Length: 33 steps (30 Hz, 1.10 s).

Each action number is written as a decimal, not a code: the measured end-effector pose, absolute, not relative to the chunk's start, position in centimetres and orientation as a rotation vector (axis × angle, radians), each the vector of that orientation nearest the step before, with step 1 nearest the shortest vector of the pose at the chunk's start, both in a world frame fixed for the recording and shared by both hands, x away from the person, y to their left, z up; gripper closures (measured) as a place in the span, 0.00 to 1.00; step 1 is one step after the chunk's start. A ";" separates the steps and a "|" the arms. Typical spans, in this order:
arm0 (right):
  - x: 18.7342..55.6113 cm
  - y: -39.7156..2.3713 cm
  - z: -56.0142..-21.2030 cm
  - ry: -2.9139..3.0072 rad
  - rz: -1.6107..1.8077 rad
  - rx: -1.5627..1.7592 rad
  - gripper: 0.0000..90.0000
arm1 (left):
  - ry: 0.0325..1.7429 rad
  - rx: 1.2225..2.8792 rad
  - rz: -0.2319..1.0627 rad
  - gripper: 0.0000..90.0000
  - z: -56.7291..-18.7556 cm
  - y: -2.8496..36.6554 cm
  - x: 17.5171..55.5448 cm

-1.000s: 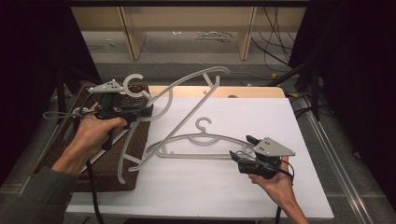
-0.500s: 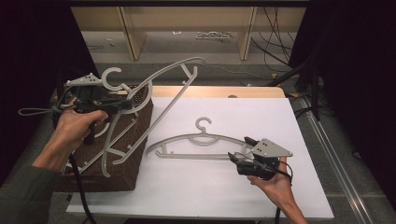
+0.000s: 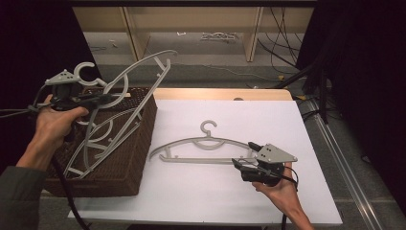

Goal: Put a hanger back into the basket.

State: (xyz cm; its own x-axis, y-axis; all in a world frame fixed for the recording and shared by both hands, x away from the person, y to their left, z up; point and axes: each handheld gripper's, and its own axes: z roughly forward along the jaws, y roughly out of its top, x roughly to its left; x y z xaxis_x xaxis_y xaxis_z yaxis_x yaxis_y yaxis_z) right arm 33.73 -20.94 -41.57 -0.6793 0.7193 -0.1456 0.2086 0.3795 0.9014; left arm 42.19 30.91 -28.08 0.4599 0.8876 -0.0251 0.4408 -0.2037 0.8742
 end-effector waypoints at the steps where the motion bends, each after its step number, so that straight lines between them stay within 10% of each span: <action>1: 33.8 -20.9 -41.6 2.112 1.271 0.789 0.27 | 1.131 1.825 0.638 0.91 -28.3 31.3 42.3; 33: 33.5 -20.3 -41.7 2.138 1.275 0.746 0.24 | 1.233 1.908 0.812 0.91 -35.2 38.3 42.6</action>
State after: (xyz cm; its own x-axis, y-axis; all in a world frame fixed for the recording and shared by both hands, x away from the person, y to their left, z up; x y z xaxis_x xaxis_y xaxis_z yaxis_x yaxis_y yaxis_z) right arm 33.47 -20.26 -41.71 -0.7037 0.6915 -0.1635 0.1848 0.4002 0.8976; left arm 42.56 38.27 -35.22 0.3459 0.9300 0.1241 0.4815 -0.2894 0.8273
